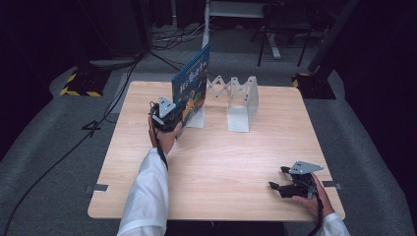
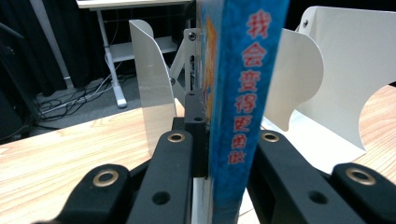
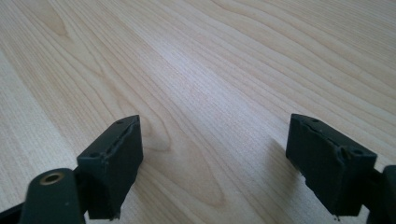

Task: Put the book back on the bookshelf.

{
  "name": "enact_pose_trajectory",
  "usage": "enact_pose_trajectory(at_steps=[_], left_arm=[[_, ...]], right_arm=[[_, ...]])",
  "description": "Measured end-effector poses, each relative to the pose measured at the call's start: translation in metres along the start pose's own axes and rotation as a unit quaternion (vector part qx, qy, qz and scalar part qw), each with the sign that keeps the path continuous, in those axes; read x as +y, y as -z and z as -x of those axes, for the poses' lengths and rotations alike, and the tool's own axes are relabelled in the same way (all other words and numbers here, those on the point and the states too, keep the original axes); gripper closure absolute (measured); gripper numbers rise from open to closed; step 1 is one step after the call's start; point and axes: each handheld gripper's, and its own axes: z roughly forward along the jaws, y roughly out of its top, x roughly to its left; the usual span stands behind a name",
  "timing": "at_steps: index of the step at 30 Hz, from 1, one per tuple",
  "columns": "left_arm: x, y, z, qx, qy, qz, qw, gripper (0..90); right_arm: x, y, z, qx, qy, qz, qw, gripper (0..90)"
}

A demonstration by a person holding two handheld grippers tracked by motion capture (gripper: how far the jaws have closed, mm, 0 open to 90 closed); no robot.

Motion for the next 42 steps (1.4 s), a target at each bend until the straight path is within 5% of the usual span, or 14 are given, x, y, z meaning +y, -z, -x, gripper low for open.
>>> enact_pose_trajectory(at_steps=[19, 42], left_arm=[[-0.01, 0.004, -0.01, 0.019, 0.047, 0.015, 0.9986, 80.6], [-0.022, 0.016, -0.014, 0.012, 0.058, 0.02, 0.998, 74.4]], right_arm=[[0.0, 0.0, 0.0, 0.0, 0.0, 0.0, 1.0, 18.9], [0.0, 0.0, 0.0, -0.001, 0.0, 0.0, 1.0, 18.7]])
